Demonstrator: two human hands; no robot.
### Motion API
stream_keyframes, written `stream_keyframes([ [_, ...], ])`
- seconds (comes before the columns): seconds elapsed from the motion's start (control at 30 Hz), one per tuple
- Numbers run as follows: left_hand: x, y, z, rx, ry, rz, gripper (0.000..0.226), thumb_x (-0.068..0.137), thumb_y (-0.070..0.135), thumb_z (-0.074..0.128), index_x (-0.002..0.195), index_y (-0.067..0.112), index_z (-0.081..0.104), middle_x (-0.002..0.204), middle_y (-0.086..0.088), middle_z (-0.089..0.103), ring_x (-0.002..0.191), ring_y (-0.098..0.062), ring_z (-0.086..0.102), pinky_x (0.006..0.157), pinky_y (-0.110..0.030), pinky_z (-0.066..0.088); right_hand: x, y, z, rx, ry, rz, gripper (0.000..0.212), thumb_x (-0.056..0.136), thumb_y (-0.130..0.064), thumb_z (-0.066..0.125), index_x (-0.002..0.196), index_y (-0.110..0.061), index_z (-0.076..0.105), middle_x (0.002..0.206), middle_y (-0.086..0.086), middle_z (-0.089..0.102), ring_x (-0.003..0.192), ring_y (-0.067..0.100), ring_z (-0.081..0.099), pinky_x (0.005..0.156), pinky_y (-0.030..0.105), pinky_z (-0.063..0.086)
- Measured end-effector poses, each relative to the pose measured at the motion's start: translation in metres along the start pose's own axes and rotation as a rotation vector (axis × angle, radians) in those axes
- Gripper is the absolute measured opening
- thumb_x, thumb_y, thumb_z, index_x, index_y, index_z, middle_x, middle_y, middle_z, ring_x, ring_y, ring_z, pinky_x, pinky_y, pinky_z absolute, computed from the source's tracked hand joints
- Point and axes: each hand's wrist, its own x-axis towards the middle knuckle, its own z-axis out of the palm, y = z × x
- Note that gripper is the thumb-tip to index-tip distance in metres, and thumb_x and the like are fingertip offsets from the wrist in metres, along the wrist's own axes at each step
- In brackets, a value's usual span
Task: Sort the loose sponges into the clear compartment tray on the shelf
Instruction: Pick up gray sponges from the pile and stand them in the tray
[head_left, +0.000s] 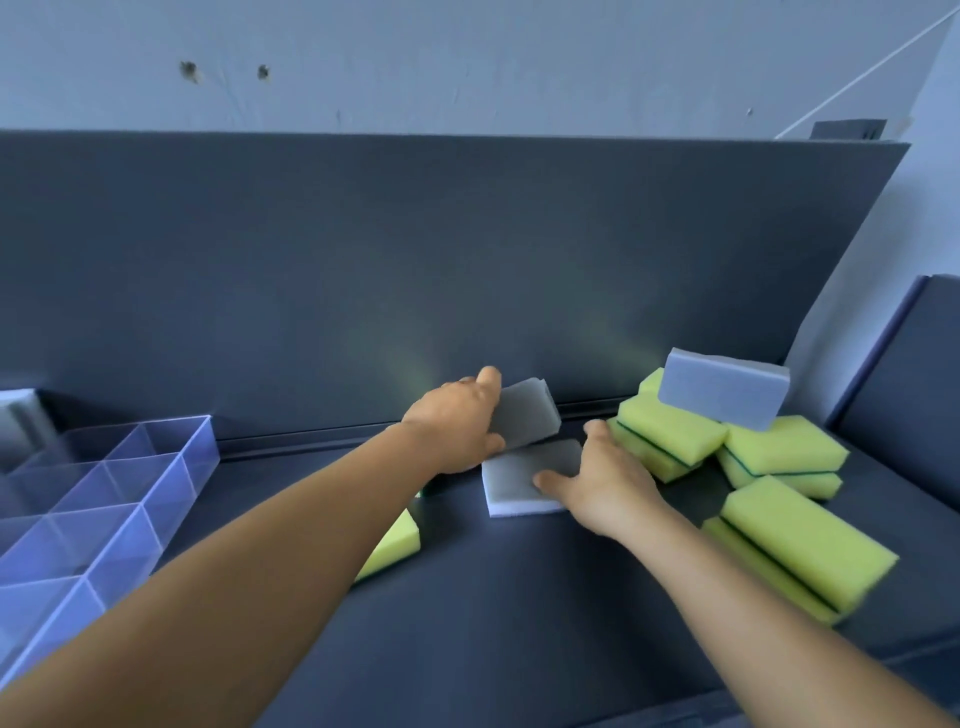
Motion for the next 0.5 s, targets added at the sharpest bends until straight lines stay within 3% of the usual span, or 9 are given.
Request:
stream_keyframes([
  [0.13,-0.006,-0.009,-0.006,-0.097,-0.009,-0.032,0.075,0.076,0.037,0.072,0.136,0.021,0.031,0.119,-0.004,0.044,0.096,-0.026,0.055,0.081,-0.039,0.051,-0.003,-0.005,-0.002,0.261,0.058,-0.034,0.077,0.076,-0.031,0.075,0.137,-0.014,0.032,0.134,0.01,0.041,0.105,0.026,0.052,0.079,0.029,0.041],
  [0.23,-0.013,-0.014,-0.007,-0.194,0.026,-0.012,0.05,0.078,0.04,0.069,0.118,0.018,0.047,0.106,-0.002,0.043,0.091,-0.027,0.057,0.081,-0.039,0.051,-0.007,-0.012,-0.009,0.298,0.133,-0.112,0.069,0.076,-0.024,0.074,0.136,-0.015,0.039,0.128,0.008,0.039,0.094,0.021,0.05,0.077,0.026,0.04],
  [0.33,-0.023,-0.021,-0.016,-0.287,0.177,-0.006,0.028,0.084,0.039,0.062,0.09,0.016,0.048,0.092,0.0,0.045,0.089,-0.024,0.053,0.073,-0.031,0.042,-0.013,-0.018,-0.023,0.28,0.204,-0.219,0.058,0.08,-0.018,0.068,0.133,-0.022,0.044,0.131,0.005,0.037,0.091,0.015,0.045,0.079,0.023,0.037],
  [0.4,-0.033,-0.027,-0.026,-0.323,0.284,-0.011,0.026,0.085,0.035,0.061,0.101,0.018,0.05,0.097,0.001,0.051,0.09,-0.022,0.052,0.073,-0.029,0.039,-0.019,-0.024,-0.03,0.268,0.233,-0.298,0.053,0.082,-0.016,0.063,0.131,-0.029,0.047,0.131,0.002,0.043,0.095,0.016,0.048,0.079,0.023,0.037],
  [0.5,-0.058,-0.038,-0.042,-0.422,0.318,-0.008,0.063,0.086,0.027,0.062,0.14,0.032,0.03,0.113,0.004,0.049,0.094,-0.019,0.052,0.078,-0.029,0.042,-0.031,-0.04,-0.033,0.276,0.26,-0.406,0.048,0.084,-0.014,0.059,0.126,-0.035,0.05,0.127,-0.004,0.052,0.107,0.019,0.052,0.081,0.027,0.039],
])
